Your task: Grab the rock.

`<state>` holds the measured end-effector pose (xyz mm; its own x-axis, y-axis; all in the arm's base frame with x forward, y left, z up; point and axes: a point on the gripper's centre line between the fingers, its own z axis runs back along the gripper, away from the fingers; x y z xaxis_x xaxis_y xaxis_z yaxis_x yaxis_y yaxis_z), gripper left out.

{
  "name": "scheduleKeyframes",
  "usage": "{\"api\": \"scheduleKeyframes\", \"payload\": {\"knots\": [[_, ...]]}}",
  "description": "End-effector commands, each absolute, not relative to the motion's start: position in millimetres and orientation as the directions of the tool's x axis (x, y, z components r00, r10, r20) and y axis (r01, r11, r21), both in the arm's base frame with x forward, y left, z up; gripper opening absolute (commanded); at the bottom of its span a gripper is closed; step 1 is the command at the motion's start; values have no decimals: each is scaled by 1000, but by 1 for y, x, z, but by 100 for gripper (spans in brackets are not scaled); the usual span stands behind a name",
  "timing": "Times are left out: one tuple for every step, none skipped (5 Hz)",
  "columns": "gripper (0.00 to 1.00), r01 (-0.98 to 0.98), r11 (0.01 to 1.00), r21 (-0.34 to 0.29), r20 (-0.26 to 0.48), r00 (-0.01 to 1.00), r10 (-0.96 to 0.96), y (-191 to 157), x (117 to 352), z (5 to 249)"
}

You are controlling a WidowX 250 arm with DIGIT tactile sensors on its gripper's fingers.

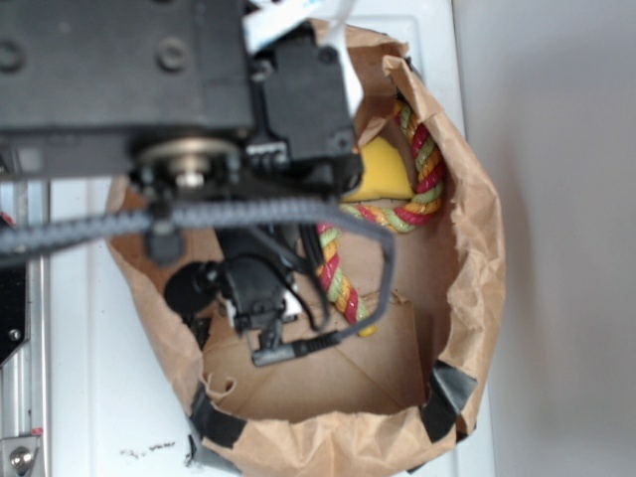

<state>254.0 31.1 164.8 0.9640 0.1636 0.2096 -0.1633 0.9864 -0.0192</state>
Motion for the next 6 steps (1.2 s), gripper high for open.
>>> {"api": "scheduleKeyframes", "payload": {"knots": [[100,-204,977,-67,231,949,214,56,264,163],[100,-211,975,-67,198,955,220,59,262,138],[100,-181,978,-100,187,962,197,39,257,110],[100,-169,981,-92,191,964,184,29,262,93],[100,-166,982,-96,185,966,181,28,270,76],[100,-160,984,-80,184,968,172,29,269,76]]}}
